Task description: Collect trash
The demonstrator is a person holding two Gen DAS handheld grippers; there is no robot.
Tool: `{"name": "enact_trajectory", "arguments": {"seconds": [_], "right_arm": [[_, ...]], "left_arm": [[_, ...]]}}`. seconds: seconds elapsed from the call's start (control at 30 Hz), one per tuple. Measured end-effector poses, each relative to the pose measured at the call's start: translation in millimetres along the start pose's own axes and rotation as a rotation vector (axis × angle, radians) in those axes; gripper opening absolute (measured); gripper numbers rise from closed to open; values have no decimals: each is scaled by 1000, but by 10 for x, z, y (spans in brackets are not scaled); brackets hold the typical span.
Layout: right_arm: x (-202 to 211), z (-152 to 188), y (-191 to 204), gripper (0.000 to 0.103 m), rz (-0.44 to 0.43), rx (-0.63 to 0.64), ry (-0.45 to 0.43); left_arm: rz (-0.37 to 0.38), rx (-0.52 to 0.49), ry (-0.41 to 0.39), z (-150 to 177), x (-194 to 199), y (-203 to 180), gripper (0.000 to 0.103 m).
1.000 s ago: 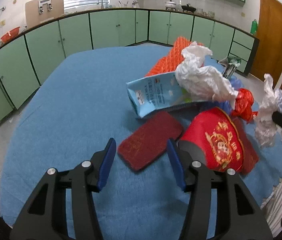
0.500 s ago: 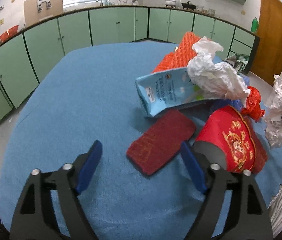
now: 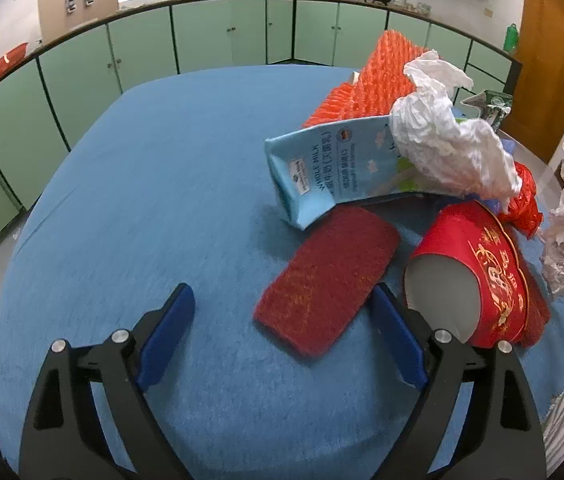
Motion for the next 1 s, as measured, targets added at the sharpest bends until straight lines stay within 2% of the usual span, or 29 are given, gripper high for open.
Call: {"name": "enact_trajectory", "arguments": {"seconds": [0.03, 0.13, 0.17, 0.3, 0.57, 0.77, 1.0], "right_arm": [[1, -2, 1, 14, -1, -1, 0], [2, -10, 4, 14, -2, 0, -1], [4, -13, 3, 14, -2, 0, -1], [19, -26, -13, 14, -3, -4, -7], [95, -53, -39, 14, -2, -19, -24], [204, -108, -49, 14, -18, -29, -44], [407, -228, -182, 14, -21, -56, -82]], "left_arm": [[3, -2, -2, -4, 5, -8, 84], [22, -22, -9, -2, 49, -91, 66], [35, -27, -7, 1, 66, -124, 54], [73, 15, 3, 52, 127, -207, 53], [51, 75, -44, 101, 435, -216, 51], [4, 92, -116, 20, 802, -175, 51], [26, 63, -206, -235, 1181, -420, 51]]}}
Point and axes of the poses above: each gripper's, at about its wrist camera, not at the fingertips, and x roughly against the way its jaws point, y to its left, z to its underside, the point moved 6 cm from there along -x, roughly the way its jaws point, and after that the axes turned 4 degrees about z, right-handed, at the moved point
